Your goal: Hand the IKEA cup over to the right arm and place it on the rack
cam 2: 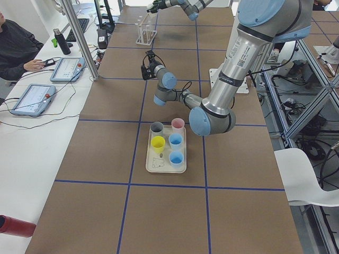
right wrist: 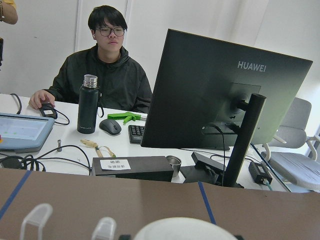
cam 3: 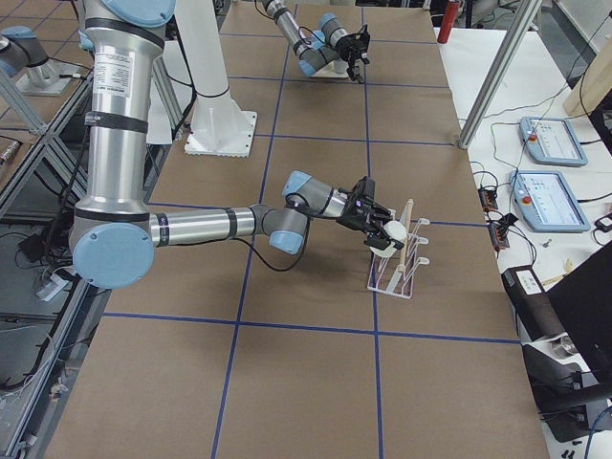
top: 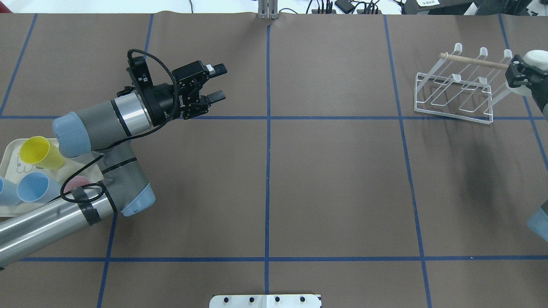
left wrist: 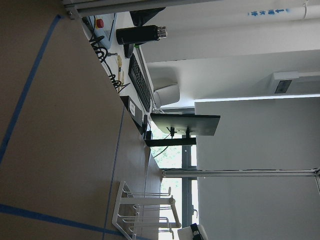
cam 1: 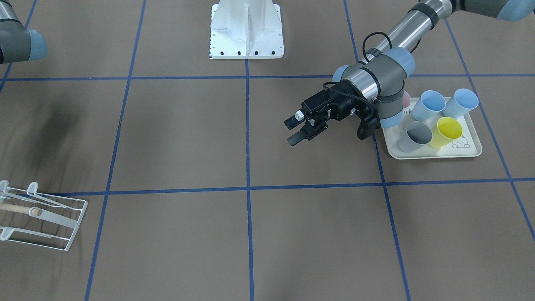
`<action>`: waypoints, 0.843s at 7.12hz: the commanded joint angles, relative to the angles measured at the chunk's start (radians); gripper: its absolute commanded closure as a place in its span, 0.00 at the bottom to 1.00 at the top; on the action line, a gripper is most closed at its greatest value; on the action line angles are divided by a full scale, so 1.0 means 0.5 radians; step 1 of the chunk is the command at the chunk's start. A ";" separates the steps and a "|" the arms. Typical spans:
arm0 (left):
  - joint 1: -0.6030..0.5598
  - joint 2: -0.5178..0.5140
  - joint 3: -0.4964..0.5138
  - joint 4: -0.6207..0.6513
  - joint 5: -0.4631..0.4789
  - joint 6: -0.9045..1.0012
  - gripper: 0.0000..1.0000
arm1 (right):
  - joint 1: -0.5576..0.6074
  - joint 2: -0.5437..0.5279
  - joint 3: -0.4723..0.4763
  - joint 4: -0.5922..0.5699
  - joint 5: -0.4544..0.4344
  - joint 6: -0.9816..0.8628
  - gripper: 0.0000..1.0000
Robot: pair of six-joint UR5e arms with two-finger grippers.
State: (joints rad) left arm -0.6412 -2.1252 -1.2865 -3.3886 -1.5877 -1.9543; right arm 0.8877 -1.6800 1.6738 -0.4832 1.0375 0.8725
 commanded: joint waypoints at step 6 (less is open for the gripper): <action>0.000 0.001 0.054 -0.077 0.000 -0.003 0.00 | -0.002 0.056 -0.089 0.000 -0.007 0.001 1.00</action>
State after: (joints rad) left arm -0.6412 -2.1246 -1.2599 -3.4240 -1.5877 -1.9547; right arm 0.8868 -1.6522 1.6327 -0.4832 1.0339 0.8726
